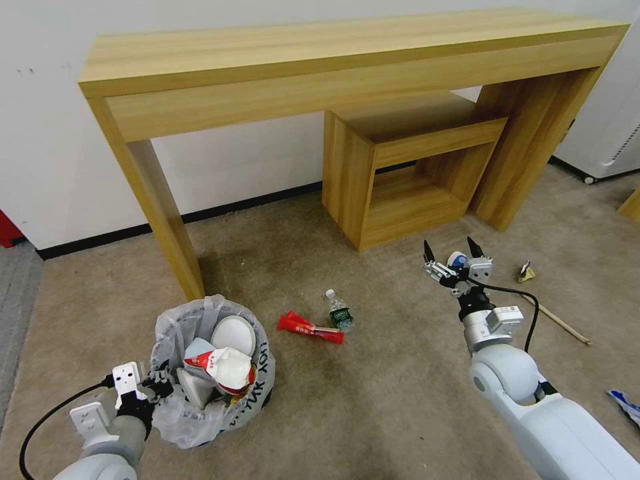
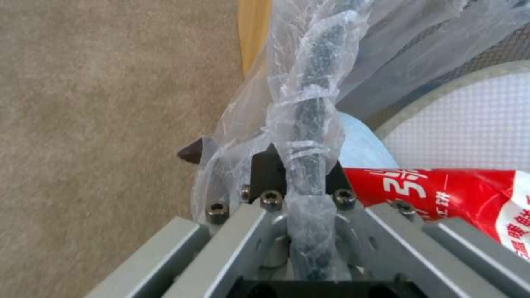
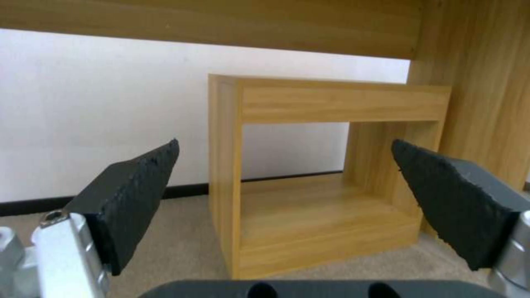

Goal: Pick up the trash bin and place the garbage on the floor into it.

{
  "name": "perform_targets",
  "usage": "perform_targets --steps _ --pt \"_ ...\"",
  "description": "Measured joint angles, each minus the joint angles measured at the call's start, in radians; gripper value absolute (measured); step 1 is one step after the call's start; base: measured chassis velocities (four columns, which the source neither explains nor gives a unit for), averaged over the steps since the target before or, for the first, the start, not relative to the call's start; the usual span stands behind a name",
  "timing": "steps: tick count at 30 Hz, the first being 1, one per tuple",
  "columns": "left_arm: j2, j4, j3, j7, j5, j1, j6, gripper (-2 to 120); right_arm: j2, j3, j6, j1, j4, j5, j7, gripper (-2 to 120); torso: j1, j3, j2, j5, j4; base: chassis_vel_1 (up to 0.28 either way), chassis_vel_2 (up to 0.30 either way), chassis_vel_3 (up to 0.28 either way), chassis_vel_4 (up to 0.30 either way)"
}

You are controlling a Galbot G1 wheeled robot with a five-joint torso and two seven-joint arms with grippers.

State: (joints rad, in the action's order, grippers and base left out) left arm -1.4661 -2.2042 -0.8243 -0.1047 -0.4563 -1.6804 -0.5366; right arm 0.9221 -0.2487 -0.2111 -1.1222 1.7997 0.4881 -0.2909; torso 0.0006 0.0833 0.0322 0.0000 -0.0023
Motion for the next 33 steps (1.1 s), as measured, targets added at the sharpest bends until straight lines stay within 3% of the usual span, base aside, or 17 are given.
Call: perform_targets --steps 15,33 --pt "-0.006 0.003 0.000 0.001 0.006 0.001 0.001 0 0.001 0.021 -0.013 0.012 -0.012 0.003 0.006 99 0.000 0.000 0.000 0.0000 0.0000 -0.102 0.107 0.096 -0.105" --pt "-0.006 0.006 0.003 0.001 0.009 0.001 0.002 0 -0.002 0.030 -0.055 0.000 -0.018 -0.016 0.063 100 0.000 0.000 0.000 0.0000 0.0001 -0.007 0.004 0.004 -0.004"
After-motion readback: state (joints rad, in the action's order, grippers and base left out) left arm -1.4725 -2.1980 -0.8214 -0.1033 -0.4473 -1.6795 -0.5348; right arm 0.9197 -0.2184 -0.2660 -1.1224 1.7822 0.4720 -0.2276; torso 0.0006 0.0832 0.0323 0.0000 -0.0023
